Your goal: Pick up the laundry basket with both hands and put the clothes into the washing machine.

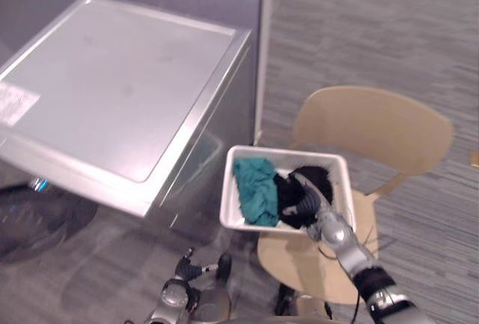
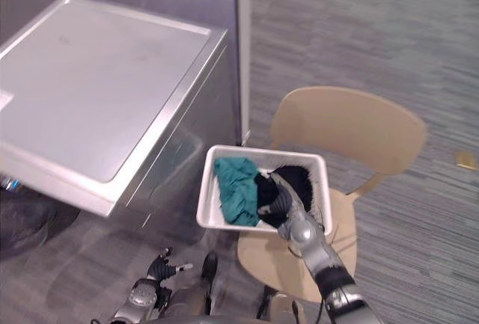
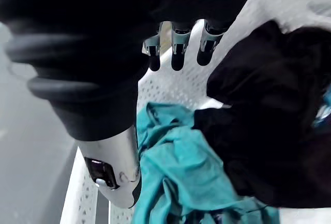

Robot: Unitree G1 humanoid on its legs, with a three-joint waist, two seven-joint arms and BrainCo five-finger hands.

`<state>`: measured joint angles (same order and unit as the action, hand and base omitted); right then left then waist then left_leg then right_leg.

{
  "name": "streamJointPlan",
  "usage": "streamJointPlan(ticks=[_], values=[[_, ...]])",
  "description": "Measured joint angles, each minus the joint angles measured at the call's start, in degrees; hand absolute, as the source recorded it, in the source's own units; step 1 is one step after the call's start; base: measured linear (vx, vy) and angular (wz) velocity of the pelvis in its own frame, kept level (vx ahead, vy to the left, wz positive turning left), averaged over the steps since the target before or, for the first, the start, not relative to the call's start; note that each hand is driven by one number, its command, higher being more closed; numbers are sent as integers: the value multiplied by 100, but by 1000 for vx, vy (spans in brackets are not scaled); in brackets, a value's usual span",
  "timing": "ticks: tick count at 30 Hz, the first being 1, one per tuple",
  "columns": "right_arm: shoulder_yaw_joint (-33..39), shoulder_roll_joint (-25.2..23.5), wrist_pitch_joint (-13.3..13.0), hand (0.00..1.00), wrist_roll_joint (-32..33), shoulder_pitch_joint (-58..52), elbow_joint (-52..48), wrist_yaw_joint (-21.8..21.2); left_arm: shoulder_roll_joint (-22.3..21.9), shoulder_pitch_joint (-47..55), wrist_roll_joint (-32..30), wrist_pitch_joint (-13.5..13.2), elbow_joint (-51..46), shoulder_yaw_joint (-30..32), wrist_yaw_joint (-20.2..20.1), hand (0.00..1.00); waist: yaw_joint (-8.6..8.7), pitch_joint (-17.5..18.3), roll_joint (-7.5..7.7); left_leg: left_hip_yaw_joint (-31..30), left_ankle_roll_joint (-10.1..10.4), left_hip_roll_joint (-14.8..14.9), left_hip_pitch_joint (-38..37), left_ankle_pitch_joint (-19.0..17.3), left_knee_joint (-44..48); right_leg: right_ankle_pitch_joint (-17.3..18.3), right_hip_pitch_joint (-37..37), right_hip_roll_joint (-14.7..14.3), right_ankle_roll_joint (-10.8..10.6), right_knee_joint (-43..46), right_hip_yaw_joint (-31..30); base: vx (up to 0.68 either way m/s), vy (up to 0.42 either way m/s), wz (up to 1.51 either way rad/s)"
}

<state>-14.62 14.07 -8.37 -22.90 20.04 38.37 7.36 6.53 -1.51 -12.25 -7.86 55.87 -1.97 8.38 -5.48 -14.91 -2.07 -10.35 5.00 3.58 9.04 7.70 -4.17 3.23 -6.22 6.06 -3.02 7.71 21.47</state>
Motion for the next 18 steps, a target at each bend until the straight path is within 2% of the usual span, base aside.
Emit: streamJointPlan(ticks=[3,7,10,12,13,14,15,18], values=[[-4,29,10,0,66,720,412,78,136,-68,91,-22,-34,13,73,0,-120,-314,4,-257,14,-64,331,122,-13,217,-430,144,10,524,198,-90,-9,38],[-13,210,117,0,111,1686,1144,277,195,-306,226,-32,-49,40,184,0,-339,-711,-50,-471,41,-98,656,392,-116,288,-851,299,35,869,329,-67,-21,24],[-3,345,183,0,137,2268,1660,408,199,-483,334,-72,-146,39,206,0,-365,-900,-143,-692,69,-142,876,495,-116,337,-1050,333,67,1043,454,-78,-28,29],[58,475,243,0,208,2777,2419,516,192,-723,500,-156,-154,26,225,0,-510,-949,-232,-821,112,-157,1128,538,-116,388,-1339,413,84,1246,526,-88,-36,19],[88,493,264,0,211,2865,2549,519,193,-773,535,-161,-159,27,246,0,-529,-960,-254,-850,121,-160,1179,552,-116,402,-1385,418,84,1285,542,-87,-69,20],[195,514,330,100,268,2991,2758,519,194,-880,591,-161,-158,28,305,0,-574,-983,-298,-911,145,-169,1270,568,-117,445,-1486,448,80,1374,564,-79,-72,17],[282,536,426,100,461,3030,2834,497,189,-958,650,-171,-170,29,318,0,-649,-986,-300,-943,171,-191,1367,588,-117,501,-1635,506,95,1529,565,-74,-69,15],[289,546,484,100,722,3027,2832,480,133,-982,754,-198,-168,40,319,0,-651,-996,-300,-967,173,-259,1451,620,-118,621,-1829,631,74,1800,540,-62,-70,8]])
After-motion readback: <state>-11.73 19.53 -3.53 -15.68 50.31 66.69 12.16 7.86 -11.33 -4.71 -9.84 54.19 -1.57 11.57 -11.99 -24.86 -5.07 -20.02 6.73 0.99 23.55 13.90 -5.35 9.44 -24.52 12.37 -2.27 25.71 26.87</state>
